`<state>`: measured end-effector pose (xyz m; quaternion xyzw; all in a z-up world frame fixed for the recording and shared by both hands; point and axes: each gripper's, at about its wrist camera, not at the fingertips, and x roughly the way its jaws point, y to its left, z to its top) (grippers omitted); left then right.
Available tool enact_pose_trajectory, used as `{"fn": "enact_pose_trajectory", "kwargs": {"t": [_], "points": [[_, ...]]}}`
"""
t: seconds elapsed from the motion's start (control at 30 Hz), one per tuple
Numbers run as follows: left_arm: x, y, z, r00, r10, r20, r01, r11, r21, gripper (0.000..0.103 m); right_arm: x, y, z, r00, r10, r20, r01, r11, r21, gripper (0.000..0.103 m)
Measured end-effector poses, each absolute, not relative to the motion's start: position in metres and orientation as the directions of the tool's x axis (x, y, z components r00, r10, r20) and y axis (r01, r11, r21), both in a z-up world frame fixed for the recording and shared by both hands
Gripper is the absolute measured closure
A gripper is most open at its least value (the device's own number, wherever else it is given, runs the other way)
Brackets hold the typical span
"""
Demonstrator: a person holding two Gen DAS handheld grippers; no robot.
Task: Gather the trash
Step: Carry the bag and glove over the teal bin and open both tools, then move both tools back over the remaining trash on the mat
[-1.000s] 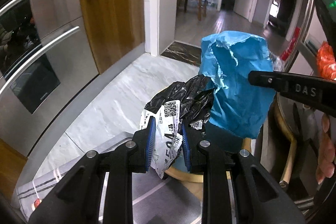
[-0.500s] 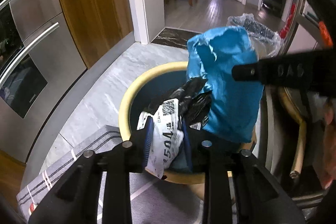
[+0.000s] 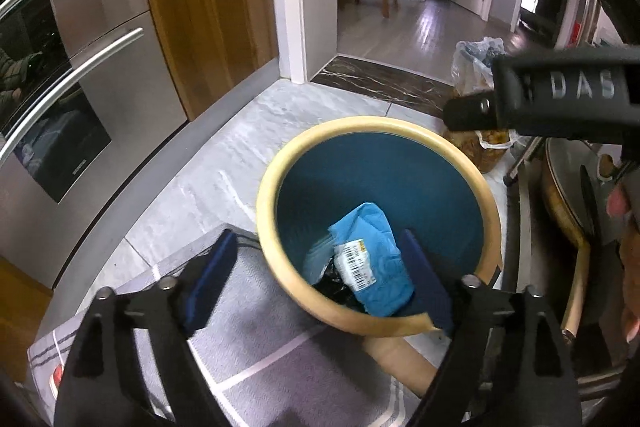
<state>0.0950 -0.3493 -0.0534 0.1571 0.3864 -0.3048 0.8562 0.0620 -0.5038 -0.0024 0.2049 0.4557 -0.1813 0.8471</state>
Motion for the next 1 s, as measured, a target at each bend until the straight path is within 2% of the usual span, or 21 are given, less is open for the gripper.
{"fn": "enact_pose_trajectory", "kwargs": {"t": [0.1, 0.2, 0.5, 1.0], "points": [[0.091, -0.338, -0.046, 0.535, -0.401, -0.744, 0.627, 0.778, 0.031, 0.008, 0.062, -0.5, 0.004, 0.535, -0.136, -0.834, 0.496, 0.849, 0.18, 0.012], [0.087, -0.324, -0.035, 0.543, -0.416, -0.729, 0.622, 0.783, 0.016, 0.006, 0.062, -0.493, 0.011, 0.55, -0.156, -0.821, 0.492, 0.854, 0.167, 0.01], [0.066, -0.28, -0.006, 0.609, -0.393, -0.689, 0.607, 0.79, 0.086, 0.006, 0.051, -0.453, 0.032, 0.576, -0.25, -0.778, 0.456, 0.889, 0.052, 0.008], [0.042, -0.164, 0.049, 0.678, -0.361, -0.64, 0.513, 0.856, 0.06, 0.006, 0.014, -0.388, 0.054, 0.634, -0.241, -0.735, 0.374, 0.927, 0.018, 0.006]]}}
